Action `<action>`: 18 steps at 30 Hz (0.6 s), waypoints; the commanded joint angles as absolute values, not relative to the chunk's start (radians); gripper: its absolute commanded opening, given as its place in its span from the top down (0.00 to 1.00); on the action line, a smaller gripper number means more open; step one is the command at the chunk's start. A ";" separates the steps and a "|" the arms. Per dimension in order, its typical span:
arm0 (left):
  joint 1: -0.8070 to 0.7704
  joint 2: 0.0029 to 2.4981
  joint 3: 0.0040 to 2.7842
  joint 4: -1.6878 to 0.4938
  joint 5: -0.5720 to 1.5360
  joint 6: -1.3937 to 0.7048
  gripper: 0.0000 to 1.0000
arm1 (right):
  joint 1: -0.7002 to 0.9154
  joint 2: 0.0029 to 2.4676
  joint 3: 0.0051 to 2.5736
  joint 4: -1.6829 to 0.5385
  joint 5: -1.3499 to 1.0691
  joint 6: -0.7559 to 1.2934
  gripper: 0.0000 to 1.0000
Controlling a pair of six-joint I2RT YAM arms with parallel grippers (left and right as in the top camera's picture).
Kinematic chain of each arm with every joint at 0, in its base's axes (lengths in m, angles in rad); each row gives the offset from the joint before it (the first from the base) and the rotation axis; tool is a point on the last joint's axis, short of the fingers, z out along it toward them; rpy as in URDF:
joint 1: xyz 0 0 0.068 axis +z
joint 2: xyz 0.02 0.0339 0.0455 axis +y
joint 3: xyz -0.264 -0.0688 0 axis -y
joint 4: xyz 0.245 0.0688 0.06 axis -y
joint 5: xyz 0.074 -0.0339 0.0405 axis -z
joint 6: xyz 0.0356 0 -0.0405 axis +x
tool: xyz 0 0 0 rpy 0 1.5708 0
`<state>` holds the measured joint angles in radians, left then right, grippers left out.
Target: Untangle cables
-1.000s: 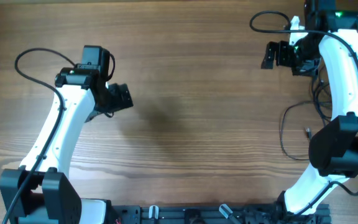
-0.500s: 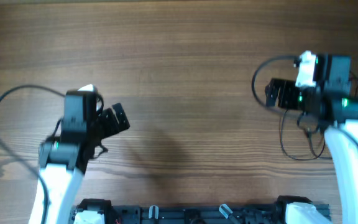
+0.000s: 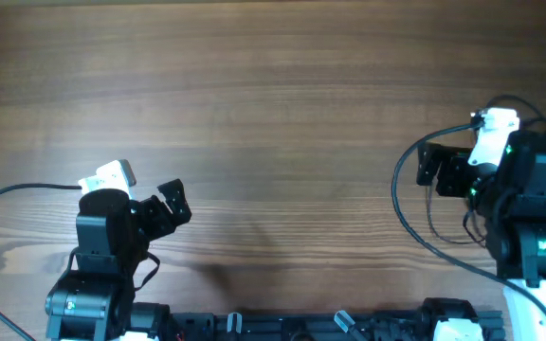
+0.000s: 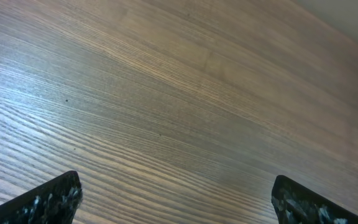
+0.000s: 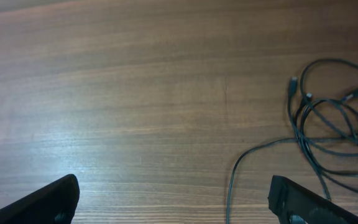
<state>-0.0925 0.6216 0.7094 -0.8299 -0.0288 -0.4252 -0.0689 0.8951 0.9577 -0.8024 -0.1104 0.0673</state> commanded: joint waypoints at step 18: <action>-0.094 0.622 0.696 -0.830 -0.031 -0.438 0.00 | -0.068 0.825 0.944 -0.782 -0.068 0.028 0.00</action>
<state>-0.0925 0.6224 0.7082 -0.8303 -0.0288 -0.4255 -0.0689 0.9039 0.9577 -0.8051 -0.0959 0.0666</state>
